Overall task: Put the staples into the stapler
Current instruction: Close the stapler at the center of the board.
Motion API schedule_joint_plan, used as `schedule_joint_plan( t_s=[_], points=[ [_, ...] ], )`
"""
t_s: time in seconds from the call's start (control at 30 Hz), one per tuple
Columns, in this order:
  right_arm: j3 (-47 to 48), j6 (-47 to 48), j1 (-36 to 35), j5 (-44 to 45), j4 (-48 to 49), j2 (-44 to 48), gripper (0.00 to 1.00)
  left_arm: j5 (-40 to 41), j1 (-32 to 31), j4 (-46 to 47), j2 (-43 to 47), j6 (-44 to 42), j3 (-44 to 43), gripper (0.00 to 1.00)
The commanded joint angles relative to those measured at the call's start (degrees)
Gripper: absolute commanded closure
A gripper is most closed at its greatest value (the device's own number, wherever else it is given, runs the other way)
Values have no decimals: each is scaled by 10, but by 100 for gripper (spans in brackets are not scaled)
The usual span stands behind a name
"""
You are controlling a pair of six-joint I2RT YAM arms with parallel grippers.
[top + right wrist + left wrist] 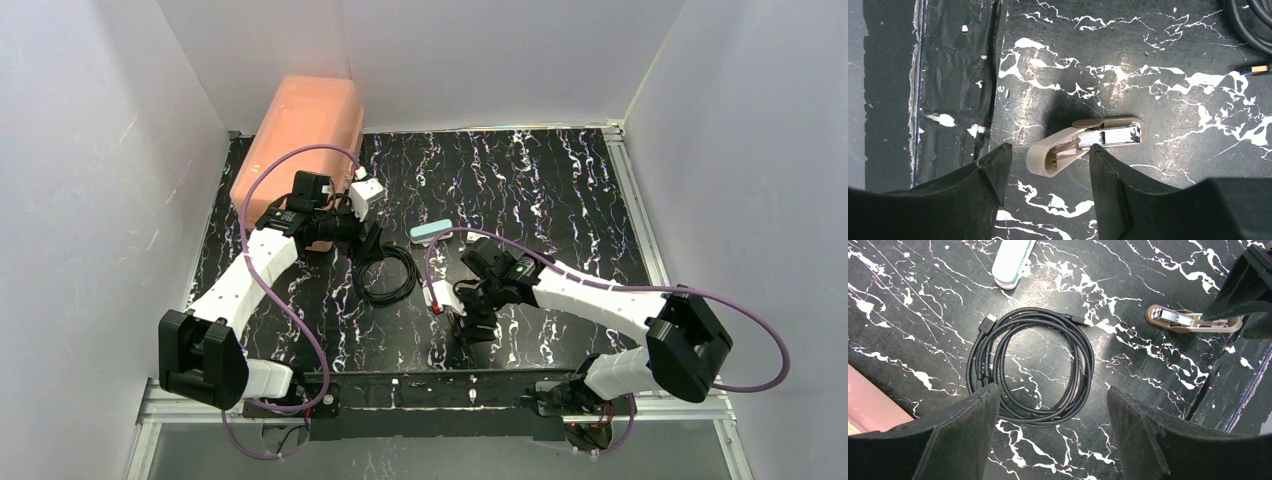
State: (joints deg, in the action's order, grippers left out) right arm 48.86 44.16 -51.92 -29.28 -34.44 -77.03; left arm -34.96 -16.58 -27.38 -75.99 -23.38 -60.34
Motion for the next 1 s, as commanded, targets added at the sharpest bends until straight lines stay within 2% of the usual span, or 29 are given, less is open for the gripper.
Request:
schedule_joint_plan(
  t_s=[0.0, 0.23, 0.5, 0.63, 0.8, 0.97],
  points=[
    [-2, -10, -4, 12, 23, -17, 36, -14, 3, -11, 9, -7, 1, 24],
    [4, -3, -5, 13, 13, -35, 49, -23, 2, -10, 4, -11, -1, 24],
    [46, 6, -4, -3, -26, -78, 71, -32, 3, -10, 5, -18, 4, 24],
    [70, 12, -5, -8, -50, -108, 77, -39, 3, -13, 6, -20, 7, 24],
    [99, 11, 3, -16, -69, -144, 75, -43, 2, -19, 12, -24, 7, 25],
    [133, 9, 15, -12, -84, -167, 56, -51, 2, -21, 13, -27, 11, 25]
  ],
)
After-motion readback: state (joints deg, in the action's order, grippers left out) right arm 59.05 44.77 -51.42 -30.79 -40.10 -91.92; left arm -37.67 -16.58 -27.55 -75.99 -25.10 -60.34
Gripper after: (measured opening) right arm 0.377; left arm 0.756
